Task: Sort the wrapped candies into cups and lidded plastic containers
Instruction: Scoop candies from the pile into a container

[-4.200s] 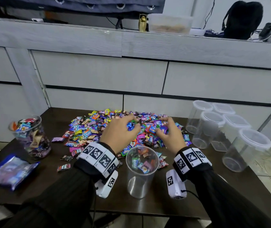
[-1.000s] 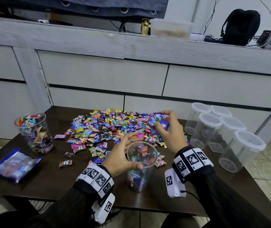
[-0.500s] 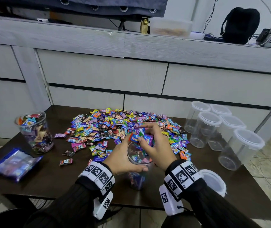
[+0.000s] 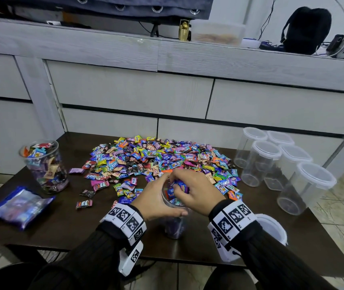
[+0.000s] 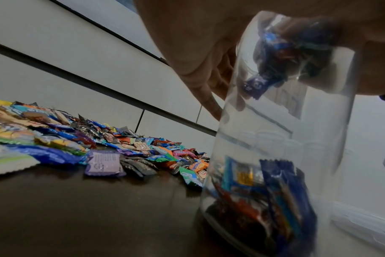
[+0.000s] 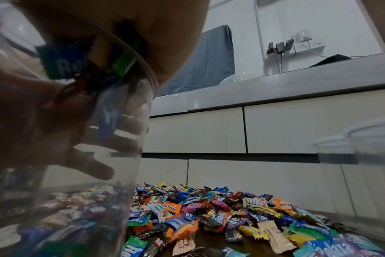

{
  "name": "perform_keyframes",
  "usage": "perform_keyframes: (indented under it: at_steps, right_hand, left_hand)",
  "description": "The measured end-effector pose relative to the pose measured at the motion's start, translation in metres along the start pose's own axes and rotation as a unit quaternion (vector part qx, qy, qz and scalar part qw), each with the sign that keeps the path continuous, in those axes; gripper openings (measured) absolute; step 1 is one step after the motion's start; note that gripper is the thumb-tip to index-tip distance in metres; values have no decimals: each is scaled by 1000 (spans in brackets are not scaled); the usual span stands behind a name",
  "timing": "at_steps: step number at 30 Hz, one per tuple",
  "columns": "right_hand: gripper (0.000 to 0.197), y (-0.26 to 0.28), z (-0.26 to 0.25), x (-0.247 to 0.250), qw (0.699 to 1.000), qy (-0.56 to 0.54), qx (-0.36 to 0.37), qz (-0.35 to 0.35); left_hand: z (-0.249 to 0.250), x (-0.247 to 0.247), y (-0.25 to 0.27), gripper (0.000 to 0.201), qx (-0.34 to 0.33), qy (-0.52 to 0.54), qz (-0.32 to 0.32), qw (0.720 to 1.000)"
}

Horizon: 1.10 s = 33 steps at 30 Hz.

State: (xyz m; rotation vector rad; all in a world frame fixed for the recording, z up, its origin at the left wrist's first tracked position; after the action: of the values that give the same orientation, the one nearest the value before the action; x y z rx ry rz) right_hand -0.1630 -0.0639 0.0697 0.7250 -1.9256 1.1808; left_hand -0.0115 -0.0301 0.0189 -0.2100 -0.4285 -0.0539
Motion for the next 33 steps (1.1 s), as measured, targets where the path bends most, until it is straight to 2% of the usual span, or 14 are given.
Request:
perform_keyframes:
  at_steps: [3, 8, 21, 24, 27, 29, 31, 33]
  right_hand:
    - [5, -1, 1, 0, 1000, 7, 6, -17]
    - [15, -2, 1, -1, 1000, 2, -4, -28]
    - [13, -1, -2, 0, 999, -36, -10, -8]
    - [11, 2, 0, 0, 997, -64, -19, 45]
    - [16, 7, 5, 0, 982, -108, -56, 145]
    - [21, 11, 12, 1, 966, -130, -97, 204]
    - [18, 16, 24, 5, 950, -130, -144, 243]
    - [19, 25, 41, 9, 938, -104, -197, 266]
  left_hand:
    - [-1, -1, 0, 80, -6, 4, 3, 1000]
    - [0, 0, 0, 73, 6, 3, -2, 1000]
    - [-7, -2, -1, 74, 24, 94, -31, 995]
    - [-9, -4, 0, 84, 26, 129, -43, 990]
    - [-13, -1, 0, 106, 28, 134, -71, 988]
    - [-15, 3, -1, 112, 40, 147, -77, 985]
    - [-16, 11, -2, 105, 74, 180, -36, 980]
    - [-21, 24, -3, 103, 94, 116, 25, 988]
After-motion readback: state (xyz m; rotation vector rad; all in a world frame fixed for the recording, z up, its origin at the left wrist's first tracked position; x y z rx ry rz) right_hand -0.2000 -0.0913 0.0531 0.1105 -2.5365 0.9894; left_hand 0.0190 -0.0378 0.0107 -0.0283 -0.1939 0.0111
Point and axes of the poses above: each hand's wrist, its own y-axis away from the middle knuckle, its own x-axis out of the back of the hand, z = x × y, the point moved 1 cm from there along -y, towards the middle knuckle, and after that the axes turned 6 degrees about x, right-handed, at the moved point
